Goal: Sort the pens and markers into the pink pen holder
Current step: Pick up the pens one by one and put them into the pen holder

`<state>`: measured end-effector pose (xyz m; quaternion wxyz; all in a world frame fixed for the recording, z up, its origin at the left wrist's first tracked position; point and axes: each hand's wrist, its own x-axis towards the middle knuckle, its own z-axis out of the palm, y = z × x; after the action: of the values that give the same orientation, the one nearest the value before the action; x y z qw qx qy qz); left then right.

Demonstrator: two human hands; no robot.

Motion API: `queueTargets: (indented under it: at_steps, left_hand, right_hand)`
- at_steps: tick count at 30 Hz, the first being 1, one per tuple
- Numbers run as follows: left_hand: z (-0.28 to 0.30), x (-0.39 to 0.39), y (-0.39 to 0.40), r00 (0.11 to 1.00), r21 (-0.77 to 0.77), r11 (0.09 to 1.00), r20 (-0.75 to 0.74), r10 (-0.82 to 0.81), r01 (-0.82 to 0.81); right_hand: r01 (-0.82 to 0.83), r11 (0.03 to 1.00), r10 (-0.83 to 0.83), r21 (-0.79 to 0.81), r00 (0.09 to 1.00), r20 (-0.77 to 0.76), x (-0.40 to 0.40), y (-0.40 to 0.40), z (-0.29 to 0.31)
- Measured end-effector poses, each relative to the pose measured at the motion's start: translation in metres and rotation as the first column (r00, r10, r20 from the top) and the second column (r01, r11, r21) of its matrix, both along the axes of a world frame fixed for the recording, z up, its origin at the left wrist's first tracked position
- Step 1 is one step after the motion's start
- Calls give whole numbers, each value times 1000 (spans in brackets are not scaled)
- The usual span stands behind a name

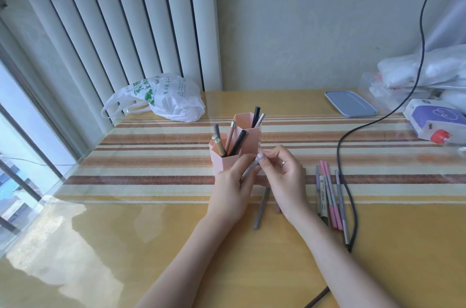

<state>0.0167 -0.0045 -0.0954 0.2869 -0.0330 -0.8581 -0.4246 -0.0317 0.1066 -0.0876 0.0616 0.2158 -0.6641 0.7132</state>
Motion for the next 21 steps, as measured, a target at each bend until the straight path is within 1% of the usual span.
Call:
queueTargets:
  at_steps: [4, 11, 14, 17, 19, 21]
  left_hand:
    - [1, 1, 0, 1000, 3, 1000, 1, 0, 0]
    - [2, 3, 2, 999, 55, 998, 42, -13, 11]
    - [2, 1, 3, 998, 111, 994, 53, -27, 21]
    - [5, 0, 4, 997, 158, 986, 50, -61, 52]
    - [5, 0, 7, 993, 162, 983, 64, -96, 85]
    - [4, 0, 8, 990, 132, 985, 72, -123, 113]
  right_hand:
    - [-45, 999, 46, -27, 997, 54, 0, 0, -2]
    - [-33, 999, 33, 8, 999, 36, 3, 2, -1]
    - [3, 1000, -3, 22, 1000, 18, 5, 0, 1]
    - [-10, 1000, 10, 29, 1000, -9, 7, -1, 6]
    - [-16, 1000, 16, -6, 1000, -8, 7, -1, 8]
    - [13, 997, -12, -72, 1000, 21, 3, 2, 9]
